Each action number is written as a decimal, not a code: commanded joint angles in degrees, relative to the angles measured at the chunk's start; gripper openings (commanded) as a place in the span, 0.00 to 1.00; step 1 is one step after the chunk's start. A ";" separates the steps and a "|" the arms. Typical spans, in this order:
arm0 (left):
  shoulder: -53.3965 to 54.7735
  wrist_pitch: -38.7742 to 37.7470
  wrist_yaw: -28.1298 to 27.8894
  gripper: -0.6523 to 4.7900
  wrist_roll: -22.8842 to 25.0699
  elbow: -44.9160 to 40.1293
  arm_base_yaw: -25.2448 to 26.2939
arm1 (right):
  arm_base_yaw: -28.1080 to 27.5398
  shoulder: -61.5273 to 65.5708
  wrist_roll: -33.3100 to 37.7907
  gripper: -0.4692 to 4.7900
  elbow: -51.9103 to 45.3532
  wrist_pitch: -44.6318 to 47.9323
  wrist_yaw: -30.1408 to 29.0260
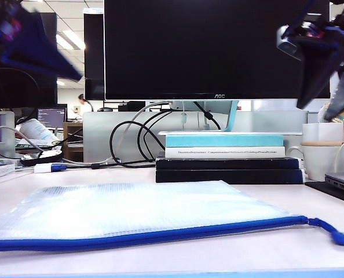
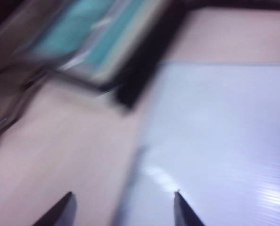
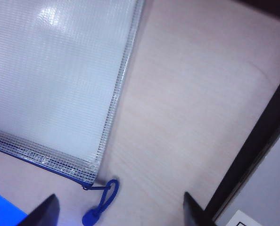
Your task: Pick up the transparent plastic file bag with a blue zipper and close its zipper.
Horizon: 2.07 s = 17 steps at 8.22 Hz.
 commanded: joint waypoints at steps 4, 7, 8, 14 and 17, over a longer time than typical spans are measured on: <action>-6.16 5.03 5.38 0.24 -19.47 -1.25 20.50 | -14.80 -23.34 9.27 0.65 -3.65 25.77 -9.60; -6.60 7.41 4.79 0.11 -25.31 -2.25 28.04 | -18.36 -33.29 17.92 0.26 -20.55 45.59 -10.45; -9.49 9.94 -1.60 0.11 -25.70 -4.15 23.37 | -17.03 -37.31 18.32 0.16 -26.38 49.42 -10.16; -58.49 21.33 -18.08 0.11 -38.97 -38.29 19.80 | -15.43 -81.57 35.32 0.08 -59.17 63.45 13.81; -61.96 16.28 -17.84 0.11 -39.60 -42.23 19.80 | -14.36 -81.46 37.22 0.08 -64.57 64.81 14.80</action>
